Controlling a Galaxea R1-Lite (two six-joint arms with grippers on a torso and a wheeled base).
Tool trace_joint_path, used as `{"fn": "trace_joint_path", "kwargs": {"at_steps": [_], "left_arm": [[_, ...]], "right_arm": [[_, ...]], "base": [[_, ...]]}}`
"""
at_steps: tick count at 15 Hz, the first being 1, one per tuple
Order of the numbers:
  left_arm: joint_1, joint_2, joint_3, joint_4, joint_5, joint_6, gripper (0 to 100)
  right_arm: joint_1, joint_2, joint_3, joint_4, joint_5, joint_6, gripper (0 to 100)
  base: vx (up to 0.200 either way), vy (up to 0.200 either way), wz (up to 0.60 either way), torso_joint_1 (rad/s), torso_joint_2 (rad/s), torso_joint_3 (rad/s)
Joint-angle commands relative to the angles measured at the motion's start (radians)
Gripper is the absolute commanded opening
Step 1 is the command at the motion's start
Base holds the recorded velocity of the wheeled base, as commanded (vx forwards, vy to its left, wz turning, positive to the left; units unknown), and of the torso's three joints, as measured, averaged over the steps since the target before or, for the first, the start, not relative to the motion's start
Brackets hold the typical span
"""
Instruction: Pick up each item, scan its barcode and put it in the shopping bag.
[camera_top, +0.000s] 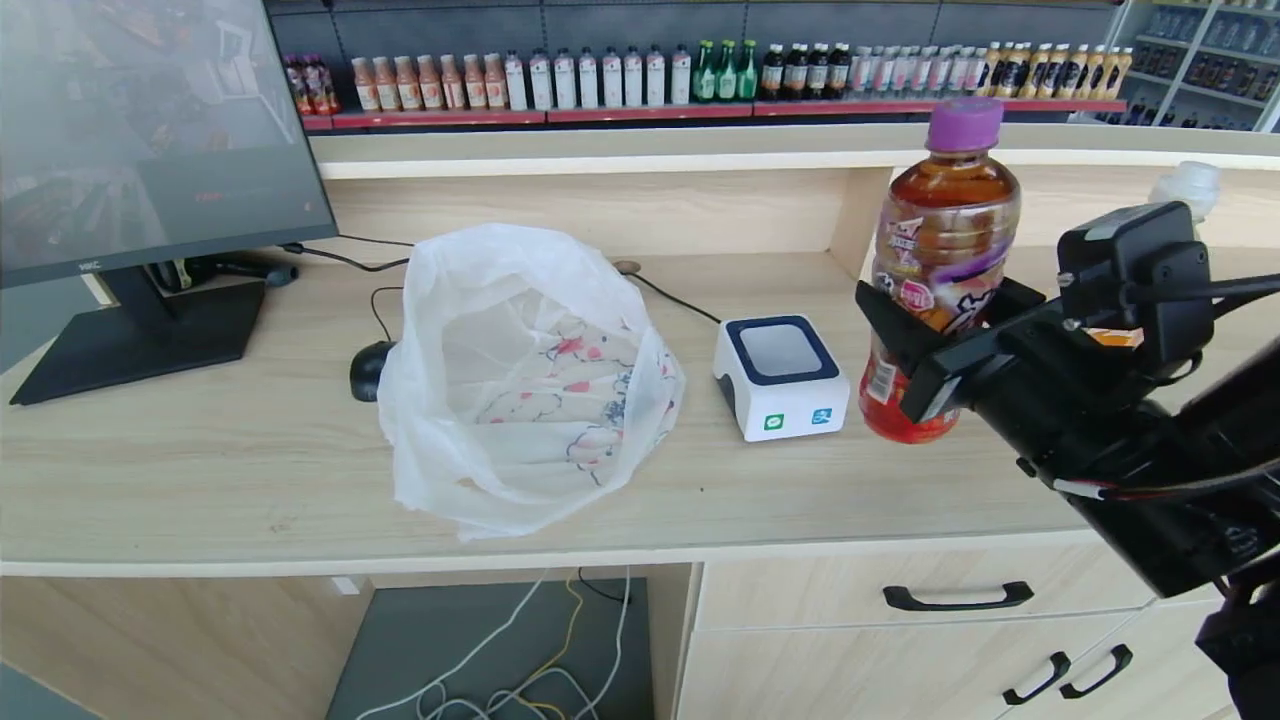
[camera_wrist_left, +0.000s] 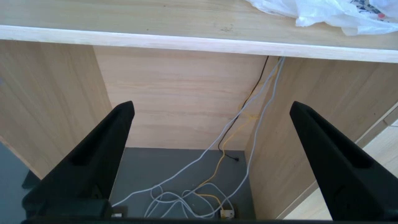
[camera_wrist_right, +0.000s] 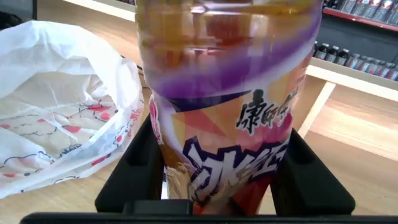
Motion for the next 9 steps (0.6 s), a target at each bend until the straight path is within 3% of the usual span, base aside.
{"fn": "trace_joint_path", "kwargs": {"at_steps": [1,6,9], "left_arm": [[0.001,0.000,0.000,-0.001,-0.001,-0.001,100],[0.001,0.000,0.000,-0.001,0.001,0.001,100],[0.001,0.000,0.000,-0.001,-0.001,0.001,100]], "right_arm": [[-0.001,0.012,-0.063,0.044,0.000,-0.036,0],[-0.001,0.015,-0.375,0.326,0.007,-0.207,0],[0.010,0.012,-0.453,0.452,0.011,-0.267,0]], "base": [[0.000,0.000,0.00,0.000,0.00,0.000],[0.000,0.000,0.00,0.000,0.00,0.000],[0.000,0.000,0.00,0.000,0.00,0.000]]}}
